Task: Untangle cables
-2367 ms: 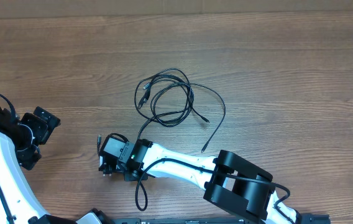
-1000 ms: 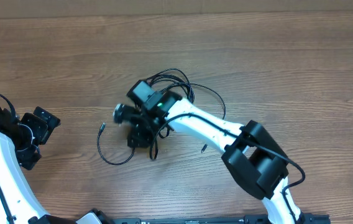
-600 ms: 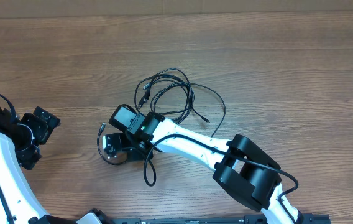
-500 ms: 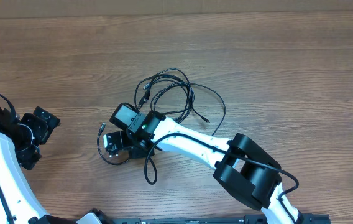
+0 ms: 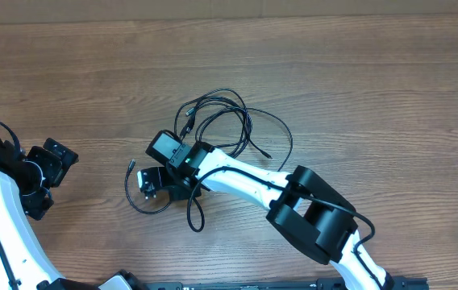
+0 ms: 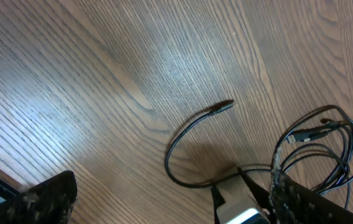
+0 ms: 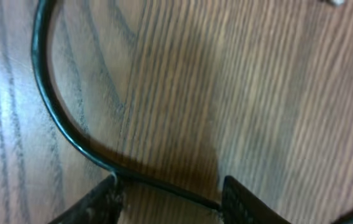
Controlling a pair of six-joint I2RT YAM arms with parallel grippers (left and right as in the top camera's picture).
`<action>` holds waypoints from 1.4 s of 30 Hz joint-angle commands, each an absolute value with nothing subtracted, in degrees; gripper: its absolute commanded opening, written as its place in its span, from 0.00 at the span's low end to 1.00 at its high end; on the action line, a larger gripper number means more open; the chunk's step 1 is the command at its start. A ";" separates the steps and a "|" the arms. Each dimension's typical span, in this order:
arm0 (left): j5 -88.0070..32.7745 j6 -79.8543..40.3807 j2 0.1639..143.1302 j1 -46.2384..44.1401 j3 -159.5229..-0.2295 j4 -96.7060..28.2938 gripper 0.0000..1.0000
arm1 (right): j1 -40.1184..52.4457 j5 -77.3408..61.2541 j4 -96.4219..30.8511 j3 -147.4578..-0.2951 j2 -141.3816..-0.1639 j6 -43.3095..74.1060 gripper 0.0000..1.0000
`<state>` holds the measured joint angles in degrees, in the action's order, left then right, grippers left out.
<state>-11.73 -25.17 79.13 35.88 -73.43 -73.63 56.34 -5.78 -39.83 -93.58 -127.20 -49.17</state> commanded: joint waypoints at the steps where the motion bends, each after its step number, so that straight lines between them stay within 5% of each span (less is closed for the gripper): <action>1: -11.40 -25.52 78.02 35.99 -73.23 -73.45 1.00 | 56.16 -5.87 -39.64 -92.95 -128.62 -49.56 0.50; 12: -11.42 -25.52 78.02 35.99 -73.23 -73.43 1.00 | 56.18 -7.01 -37.82 -92.95 -128.62 -49.56 0.49; 17: -11.42 -25.52 78.02 35.99 -73.23 -73.43 1.00 | 56.18 -9.39 -38.20 -92.95 -128.62 -49.34 0.67; 20: -11.42 -25.52 78.02 35.99 -73.23 -73.43 1.00 | 56.18 -12.60 -37.43 -92.95 -128.62 -49.36 0.69; 22: -11.42 -25.52 78.02 35.99 -73.23 -73.43 0.99 | 56.18 -14.09 -36.38 -92.95 -128.62 -49.36 1.00; 25: -11.42 -25.52 78.02 35.99 -73.23 -73.43 1.00 | 56.18 -14.26 -36.58 -92.95 -128.62 -49.41 1.00; 26: -11.42 -25.52 78.02 35.99 -73.23 -73.43 0.99 | 56.18 -14.26 -36.64 -92.95 -128.62 -49.47 0.96; 28: -11.42 -25.52 78.02 35.99 -73.23 -73.43 1.00 | 56.18 -14.26 -36.67 -92.95 -128.62 -50.59 0.72; 29: -11.40 -25.52 78.02 35.99 -73.23 -73.43 0.99 | 56.18 -14.24 -36.75 -92.95 -128.62 -51.92 0.53; 30: -11.42 -25.52 78.02 35.99 -73.23 -73.43 0.99 | 56.18 -14.24 -36.82 -92.95 -128.62 -53.08 0.24; 32: -11.42 -25.52 78.02 35.99 -73.23 -73.43 1.00 | 56.12 -14.24 -36.77 -92.95 -128.62 -53.98 0.04; 42: -11.42 -25.52 78.02 35.99 -73.23 -73.45 1.00 | 55.31 -14.28 -33.78 -93.30 -128.60 -54.50 0.04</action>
